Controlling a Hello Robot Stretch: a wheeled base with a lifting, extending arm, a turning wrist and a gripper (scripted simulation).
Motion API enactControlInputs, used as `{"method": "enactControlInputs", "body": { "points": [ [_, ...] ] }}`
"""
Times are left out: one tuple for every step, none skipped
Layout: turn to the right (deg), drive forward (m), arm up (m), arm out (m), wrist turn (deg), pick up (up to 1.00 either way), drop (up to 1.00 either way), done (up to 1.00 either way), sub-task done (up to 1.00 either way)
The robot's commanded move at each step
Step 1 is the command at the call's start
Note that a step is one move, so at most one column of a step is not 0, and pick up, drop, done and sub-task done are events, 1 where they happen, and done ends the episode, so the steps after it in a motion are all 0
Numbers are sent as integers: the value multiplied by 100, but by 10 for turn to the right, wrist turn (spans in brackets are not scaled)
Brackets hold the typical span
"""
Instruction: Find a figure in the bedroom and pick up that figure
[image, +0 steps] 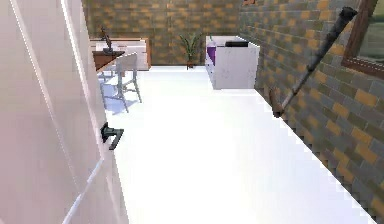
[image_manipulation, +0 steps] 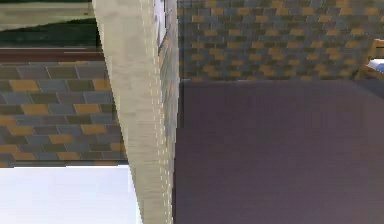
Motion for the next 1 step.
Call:
{"method": "enactControlInputs", "body": {
  "points": [
    [0,100,0,0,0,0,0,0,0]
  ]
}}
